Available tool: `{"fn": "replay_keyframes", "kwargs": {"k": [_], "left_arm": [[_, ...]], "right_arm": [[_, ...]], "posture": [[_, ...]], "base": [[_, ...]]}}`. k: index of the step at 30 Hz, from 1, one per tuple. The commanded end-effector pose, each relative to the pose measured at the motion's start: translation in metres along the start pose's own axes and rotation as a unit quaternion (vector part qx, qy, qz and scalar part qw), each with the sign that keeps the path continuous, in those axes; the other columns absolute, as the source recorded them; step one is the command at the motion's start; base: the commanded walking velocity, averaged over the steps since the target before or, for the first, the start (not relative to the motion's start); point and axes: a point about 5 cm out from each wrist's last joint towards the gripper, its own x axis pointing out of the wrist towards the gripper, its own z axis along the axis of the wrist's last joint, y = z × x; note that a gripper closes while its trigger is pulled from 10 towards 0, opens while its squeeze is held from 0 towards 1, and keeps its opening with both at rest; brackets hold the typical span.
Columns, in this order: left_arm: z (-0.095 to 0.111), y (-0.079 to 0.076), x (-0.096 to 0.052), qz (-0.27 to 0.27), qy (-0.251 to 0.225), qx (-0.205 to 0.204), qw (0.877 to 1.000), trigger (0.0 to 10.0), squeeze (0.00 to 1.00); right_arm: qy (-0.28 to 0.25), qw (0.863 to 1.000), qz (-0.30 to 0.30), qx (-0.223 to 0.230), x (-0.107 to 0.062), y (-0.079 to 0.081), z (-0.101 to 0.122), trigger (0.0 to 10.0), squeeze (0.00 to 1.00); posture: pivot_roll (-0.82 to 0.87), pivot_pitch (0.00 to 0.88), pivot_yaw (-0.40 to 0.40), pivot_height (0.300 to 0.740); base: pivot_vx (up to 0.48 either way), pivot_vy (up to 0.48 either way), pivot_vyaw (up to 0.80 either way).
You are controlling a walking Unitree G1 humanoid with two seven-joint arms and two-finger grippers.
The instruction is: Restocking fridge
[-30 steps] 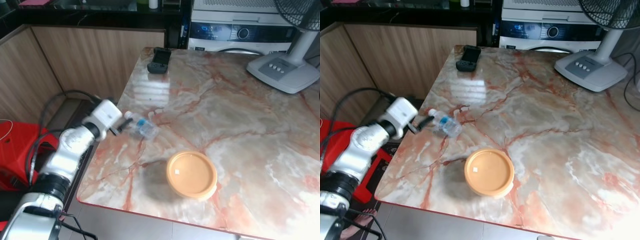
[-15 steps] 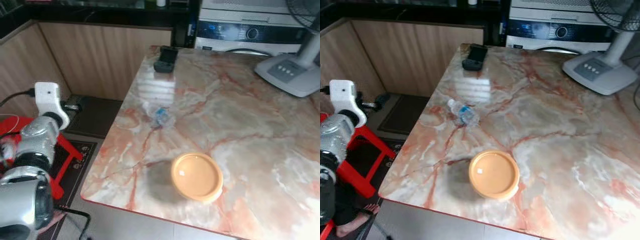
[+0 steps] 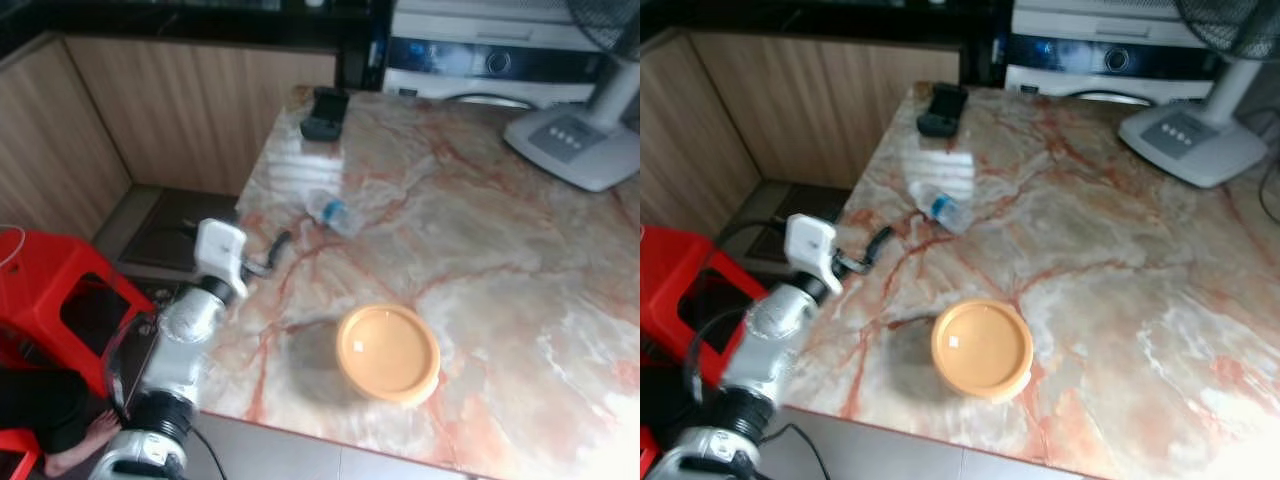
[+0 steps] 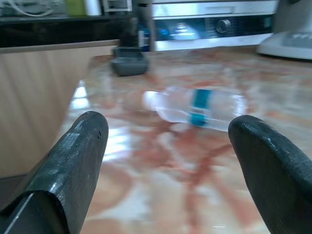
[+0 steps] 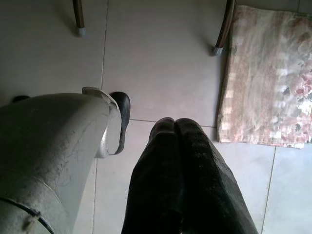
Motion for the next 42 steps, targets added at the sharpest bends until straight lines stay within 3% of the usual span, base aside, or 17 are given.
{"fn": "replay_keyframes", "kwargs": {"k": [1,7,11,21,42], "left_arm": [[0.017,-0.001,0.004,0.007,-0.034,-0.001,0.999,10.0,0.00],[0.022,-0.002,0.008,0.013,-0.035,0.010,0.999,10.0,0.00],[0.027,0.001,0.001,0.039,-0.032,-0.015,0.999,10.0,0.00],[0.025,0.000,-0.003,0.040,-0.017,-0.009,0.999,10.0,0.00],[0.033,-0.002,0.001,0.032,-0.021,-0.001,0.999,10.0,0.00]], "right_arm": [[0.010,1.000,0.000,0.004,-0.001,0.000,-0.006,10.0,0.00],[0.009,1.000,0.002,0.005,-0.001,0.002,-0.005,10.0,0.00],[0.010,1.000,0.002,0.007,0.000,0.004,-0.005,10.0,0.00],[0.011,1.000,0.002,0.007,0.000,0.004,-0.006,10.0,0.00],[0.009,1.000,0.007,0.006,0.000,0.005,-0.003,10.0,0.00]], "posture": [[0.07,0.088,-0.025,0.740],[0.08,0.079,-0.020,0.740],[0.07,0.065,-0.010,0.740],[0.07,0.050,-0.008,0.740],[0.09,0.064,-0.014,0.740]], "base": [[0.000,0.000,0.00],[0.000,0.000,0.00],[0.000,0.000,0.00],[0.000,0.000,0.00],[0.000,-0.263,0.00]]}}
